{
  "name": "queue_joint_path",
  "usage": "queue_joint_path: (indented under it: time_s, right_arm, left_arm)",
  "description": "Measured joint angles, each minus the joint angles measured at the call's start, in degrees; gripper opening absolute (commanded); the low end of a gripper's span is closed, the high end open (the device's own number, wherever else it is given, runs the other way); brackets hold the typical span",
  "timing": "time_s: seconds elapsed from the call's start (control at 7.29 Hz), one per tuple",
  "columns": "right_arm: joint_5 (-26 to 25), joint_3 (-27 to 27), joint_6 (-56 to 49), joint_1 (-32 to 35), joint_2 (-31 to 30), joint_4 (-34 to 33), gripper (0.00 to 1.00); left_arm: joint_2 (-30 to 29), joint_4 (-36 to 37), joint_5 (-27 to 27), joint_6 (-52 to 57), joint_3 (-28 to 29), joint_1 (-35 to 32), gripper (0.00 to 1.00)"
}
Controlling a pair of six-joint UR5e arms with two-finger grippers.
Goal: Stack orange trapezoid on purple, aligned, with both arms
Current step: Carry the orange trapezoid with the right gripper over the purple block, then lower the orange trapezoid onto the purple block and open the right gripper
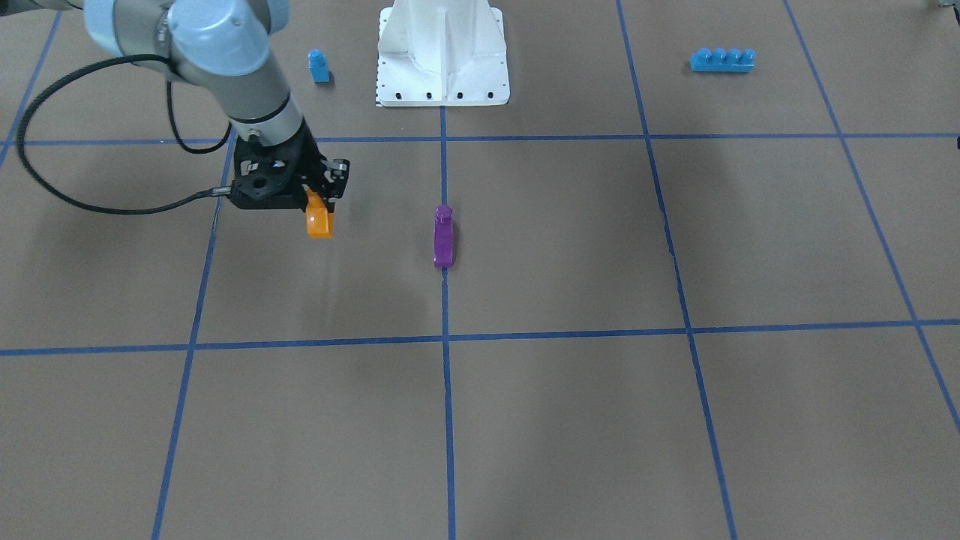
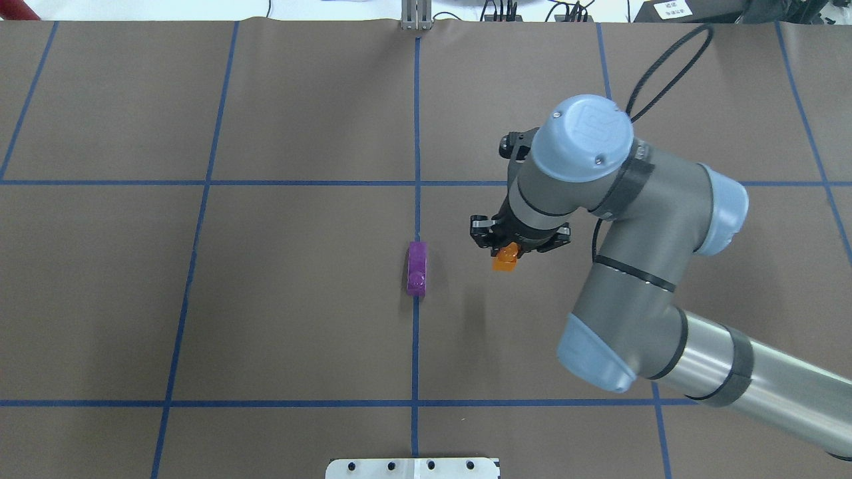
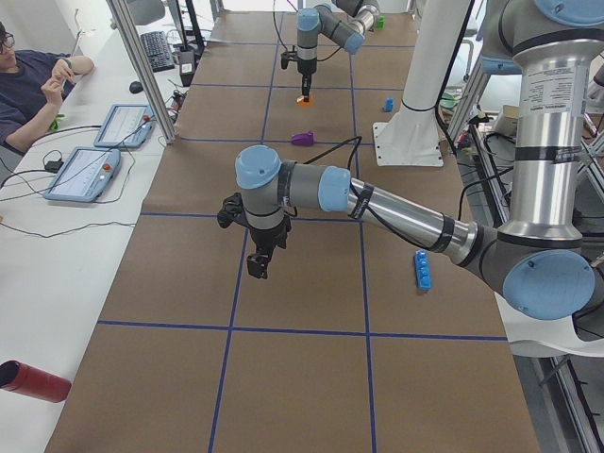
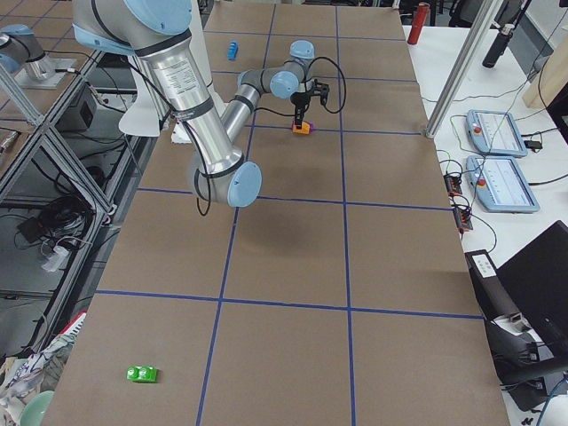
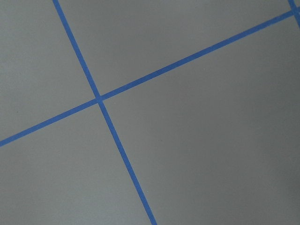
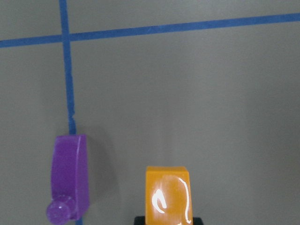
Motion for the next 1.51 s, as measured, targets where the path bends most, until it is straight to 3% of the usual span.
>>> queue_joint_path:
  time_s: [0.69, 1.51]
  right_arm:
    - [-5.0, -12.8, 8.1, -5.0, 12.2, -0.1, 0.0]
    - [-7.3, -13.6, 7.6, -5.7, 12.1, -0.4, 0.0]
  left_arm:
    - [0.7, 0.0, -0.9, 0.0, 0.2, 0.0, 1.0]
    - [0.7, -0.1, -1.3, -0.1, 0.6, 0.1, 1.0]
